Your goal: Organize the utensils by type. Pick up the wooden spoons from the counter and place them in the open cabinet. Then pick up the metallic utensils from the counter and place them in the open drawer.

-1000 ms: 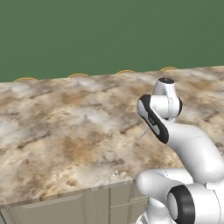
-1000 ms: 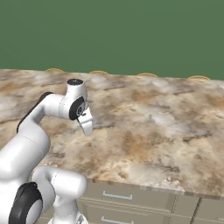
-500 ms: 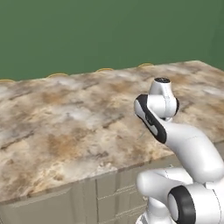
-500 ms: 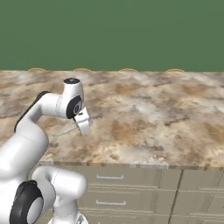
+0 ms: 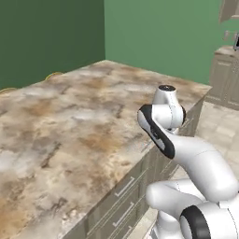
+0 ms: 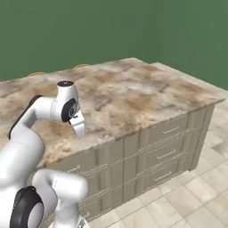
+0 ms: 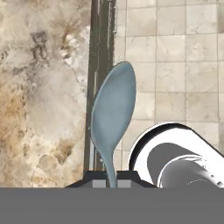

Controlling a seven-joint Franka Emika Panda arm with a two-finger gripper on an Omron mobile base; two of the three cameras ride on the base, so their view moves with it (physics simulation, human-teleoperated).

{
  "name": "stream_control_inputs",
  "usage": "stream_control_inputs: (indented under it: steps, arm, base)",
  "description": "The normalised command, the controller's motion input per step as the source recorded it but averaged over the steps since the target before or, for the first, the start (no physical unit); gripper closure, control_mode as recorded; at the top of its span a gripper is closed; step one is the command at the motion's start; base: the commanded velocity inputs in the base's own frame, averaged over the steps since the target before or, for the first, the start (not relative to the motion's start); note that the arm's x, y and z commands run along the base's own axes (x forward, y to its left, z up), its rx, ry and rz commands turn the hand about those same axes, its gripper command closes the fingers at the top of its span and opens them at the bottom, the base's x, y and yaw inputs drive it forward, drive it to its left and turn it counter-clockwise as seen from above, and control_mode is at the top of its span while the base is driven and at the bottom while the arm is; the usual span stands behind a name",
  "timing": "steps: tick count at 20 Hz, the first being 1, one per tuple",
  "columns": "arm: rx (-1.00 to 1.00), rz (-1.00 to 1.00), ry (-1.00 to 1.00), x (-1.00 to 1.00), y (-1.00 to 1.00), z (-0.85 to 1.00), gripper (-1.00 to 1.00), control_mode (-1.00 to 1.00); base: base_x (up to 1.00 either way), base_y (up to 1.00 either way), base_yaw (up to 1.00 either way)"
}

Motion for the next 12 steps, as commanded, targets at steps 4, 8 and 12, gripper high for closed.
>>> stream_control_inputs:
  steps: [4, 8, 12]
  arm:
    - [0.0, 0.0, 0.0, 0.0, 0.0, 0.0, 1.0, 1.0]
    - [0.0, 0.0, 0.0, 0.0, 0.0, 0.0, 1.0, 1.0]
    - [0.0, 0.0, 0.0, 0.0, 0.0, 0.0, 1.0, 1.0]
  base:
    - [0.04, -0.35, -0.81]
    - [0.05, -0.43, -0.78]
    - [0.1, -0.56, -0.65]
